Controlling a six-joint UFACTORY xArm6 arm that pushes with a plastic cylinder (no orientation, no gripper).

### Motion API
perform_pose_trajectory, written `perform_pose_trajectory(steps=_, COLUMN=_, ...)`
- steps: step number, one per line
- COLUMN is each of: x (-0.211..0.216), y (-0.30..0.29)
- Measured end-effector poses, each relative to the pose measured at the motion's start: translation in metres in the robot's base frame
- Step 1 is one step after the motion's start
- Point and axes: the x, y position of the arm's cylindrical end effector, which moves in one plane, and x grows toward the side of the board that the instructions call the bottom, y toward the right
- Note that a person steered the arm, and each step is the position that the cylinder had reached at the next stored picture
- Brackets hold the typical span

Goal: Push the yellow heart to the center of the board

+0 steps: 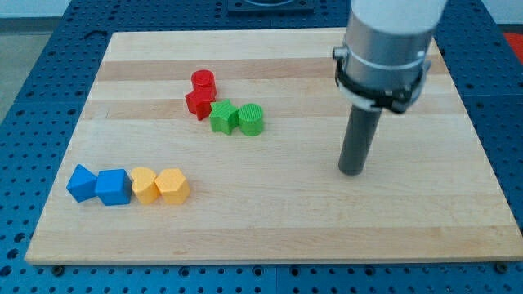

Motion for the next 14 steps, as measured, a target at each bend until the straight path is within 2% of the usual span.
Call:
perform_pose_trajectory(steps=1, x=0.031, y=-0.038)
perform_pose_trajectory(steps=2, x=0.046, y=-0.101)
perform_pose_trajectory(steps=4, x=0.064, y=-0.252)
perform_pose_trajectory(steps=5, x=0.053, y=-0.327)
perform_pose_trajectory(steps=6, x=0.025, y=-0.335)
perform_pose_trajectory(steps=7, x=0.015, y=-0.309)
perform_pose_trajectory(steps=11, x=0.014, y=-0.122)
perform_pose_trajectory(steps=14, x=-0.012, y=-0.044)
